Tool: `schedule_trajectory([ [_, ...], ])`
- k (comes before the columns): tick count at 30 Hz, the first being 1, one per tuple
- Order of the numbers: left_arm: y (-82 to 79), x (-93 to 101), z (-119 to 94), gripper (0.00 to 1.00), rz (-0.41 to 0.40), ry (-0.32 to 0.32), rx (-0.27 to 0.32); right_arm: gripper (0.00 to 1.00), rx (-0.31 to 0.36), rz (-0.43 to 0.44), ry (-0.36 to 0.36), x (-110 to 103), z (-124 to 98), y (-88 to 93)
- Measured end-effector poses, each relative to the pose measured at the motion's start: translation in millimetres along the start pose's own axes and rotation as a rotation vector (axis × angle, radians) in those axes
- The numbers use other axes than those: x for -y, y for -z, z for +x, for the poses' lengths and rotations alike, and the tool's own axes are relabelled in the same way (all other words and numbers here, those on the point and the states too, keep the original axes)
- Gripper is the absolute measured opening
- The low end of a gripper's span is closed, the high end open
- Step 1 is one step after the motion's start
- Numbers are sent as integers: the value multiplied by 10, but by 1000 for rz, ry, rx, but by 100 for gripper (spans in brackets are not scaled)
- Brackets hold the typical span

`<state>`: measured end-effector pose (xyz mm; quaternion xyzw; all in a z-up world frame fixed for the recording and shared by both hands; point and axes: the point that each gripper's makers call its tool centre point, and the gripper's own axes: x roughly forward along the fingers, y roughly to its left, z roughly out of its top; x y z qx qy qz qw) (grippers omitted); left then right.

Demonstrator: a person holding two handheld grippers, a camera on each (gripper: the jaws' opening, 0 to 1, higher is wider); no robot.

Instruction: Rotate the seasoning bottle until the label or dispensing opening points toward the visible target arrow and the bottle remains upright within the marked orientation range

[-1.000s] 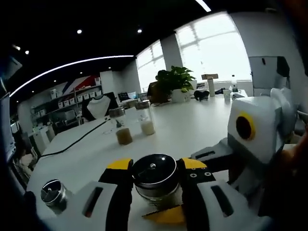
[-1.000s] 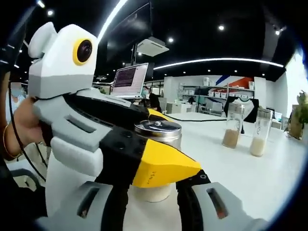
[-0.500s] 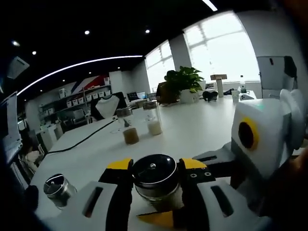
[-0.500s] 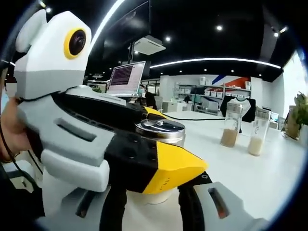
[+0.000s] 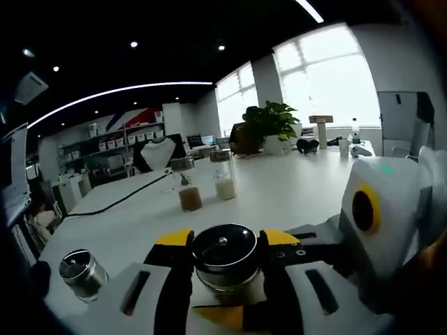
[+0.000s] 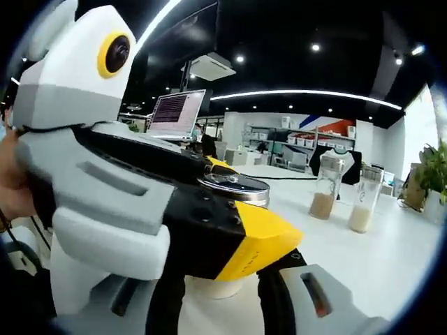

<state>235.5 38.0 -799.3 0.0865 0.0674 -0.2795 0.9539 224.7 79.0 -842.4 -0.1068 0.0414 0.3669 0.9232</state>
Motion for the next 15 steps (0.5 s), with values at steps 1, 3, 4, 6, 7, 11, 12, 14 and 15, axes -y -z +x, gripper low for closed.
schedule_trajectory([
  [1,-25,-1,10,39,3,-2,3,37,17,-10,28,34,2,-26],
  [3,-73,-11,0,39,6,-4,12,38,38,-42,77,92,1,-73],
  [4,-114,-15,4,39,2,-6,24,38,56,-41,90,97,3,-106],
  [6,-168,-18,15,39,2,-10,34,39,77,-26,108,123,6,-145],
  [7,-180,-17,20,39,4,-11,36,39,83,-21,114,132,8,-156],
  [11,-193,-34,6,39,8,-24,46,39,91,-23,126,149,18,-171],
  [12,-189,-37,4,39,7,-28,46,39,89,-22,124,147,23,-169],
  [14,-185,-45,-1,39,5,-33,47,39,88,-20,123,146,31,-167],
  [15,-185,-48,-2,39,5,-33,47,38,89,-18,122,146,34,-168],
])
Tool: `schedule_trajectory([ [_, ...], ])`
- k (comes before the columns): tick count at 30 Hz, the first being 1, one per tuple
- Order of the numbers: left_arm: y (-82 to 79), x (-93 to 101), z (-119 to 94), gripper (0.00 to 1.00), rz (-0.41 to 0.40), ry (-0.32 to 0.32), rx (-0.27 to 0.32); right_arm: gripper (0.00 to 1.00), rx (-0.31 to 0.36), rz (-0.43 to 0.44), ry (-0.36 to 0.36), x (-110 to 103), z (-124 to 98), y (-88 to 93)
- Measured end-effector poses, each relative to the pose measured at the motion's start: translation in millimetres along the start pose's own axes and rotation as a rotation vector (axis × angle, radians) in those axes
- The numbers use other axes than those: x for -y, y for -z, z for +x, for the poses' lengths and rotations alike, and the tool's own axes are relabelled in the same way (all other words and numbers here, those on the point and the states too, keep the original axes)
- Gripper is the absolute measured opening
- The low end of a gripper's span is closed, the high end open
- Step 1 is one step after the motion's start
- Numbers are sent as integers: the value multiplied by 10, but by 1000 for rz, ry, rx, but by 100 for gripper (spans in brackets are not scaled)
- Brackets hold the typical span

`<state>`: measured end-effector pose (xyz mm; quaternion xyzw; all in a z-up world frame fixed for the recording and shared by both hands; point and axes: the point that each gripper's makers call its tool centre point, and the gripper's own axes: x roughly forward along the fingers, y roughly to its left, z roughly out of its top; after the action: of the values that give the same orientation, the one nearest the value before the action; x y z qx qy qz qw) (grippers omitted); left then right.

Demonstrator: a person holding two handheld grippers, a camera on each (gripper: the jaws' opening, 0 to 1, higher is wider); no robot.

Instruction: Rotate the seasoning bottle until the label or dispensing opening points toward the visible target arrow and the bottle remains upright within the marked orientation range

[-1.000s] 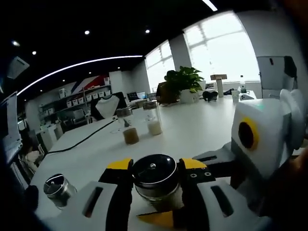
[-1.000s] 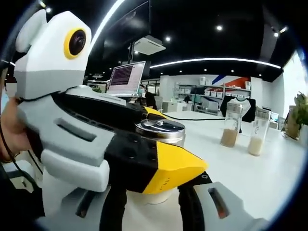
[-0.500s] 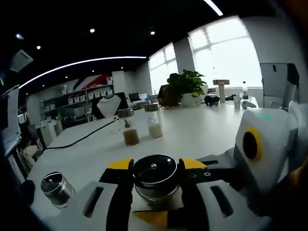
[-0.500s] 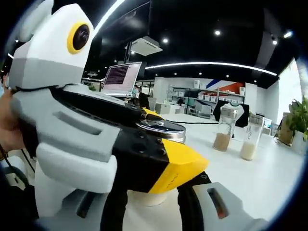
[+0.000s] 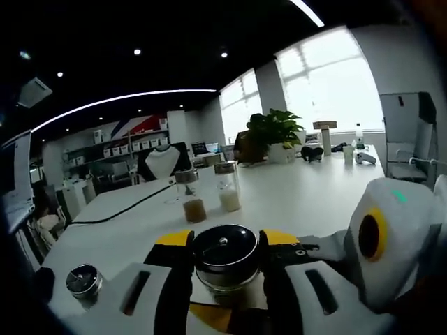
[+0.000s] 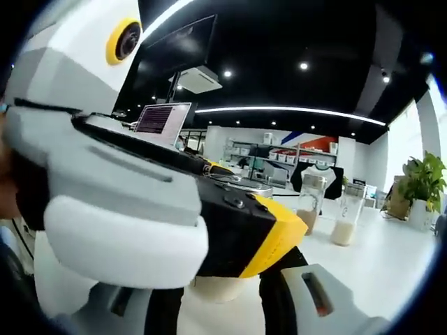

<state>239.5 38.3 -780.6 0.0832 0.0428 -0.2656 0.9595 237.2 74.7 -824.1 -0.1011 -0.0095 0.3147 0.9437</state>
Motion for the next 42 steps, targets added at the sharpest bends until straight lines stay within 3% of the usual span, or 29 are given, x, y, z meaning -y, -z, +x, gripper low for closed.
schedule_trajectory([
  [4,-1,-30,-6,39,-6,-7,0,37,9,11,-21,7,23,-14],
  [10,-39,11,-7,39,26,28,6,35,54,112,-62,10,-12,-66],
  [13,-66,86,15,40,117,93,25,35,62,121,-65,39,-30,-64],
  [14,-64,63,20,40,80,89,24,35,67,136,-81,45,-36,-71],
  [20,-122,91,21,41,86,160,38,34,95,168,-140,29,-61,-128],
  [22,-149,133,18,41,64,232,54,34,109,173,-151,36,-74,-151],
  [28,-164,155,-8,40,17,287,68,34,132,184,-166,12,-102,-191],
  [33,-160,190,-44,40,-24,326,74,34,147,175,-173,-11,-128,-209],
  [37,-145,212,-114,40,-51,392,71,34,164,175,-263,-121,-170,-242],
  [42,-106,241,-154,40,-28,419,55,34,143,131,-274,-164,-178,-224],
])
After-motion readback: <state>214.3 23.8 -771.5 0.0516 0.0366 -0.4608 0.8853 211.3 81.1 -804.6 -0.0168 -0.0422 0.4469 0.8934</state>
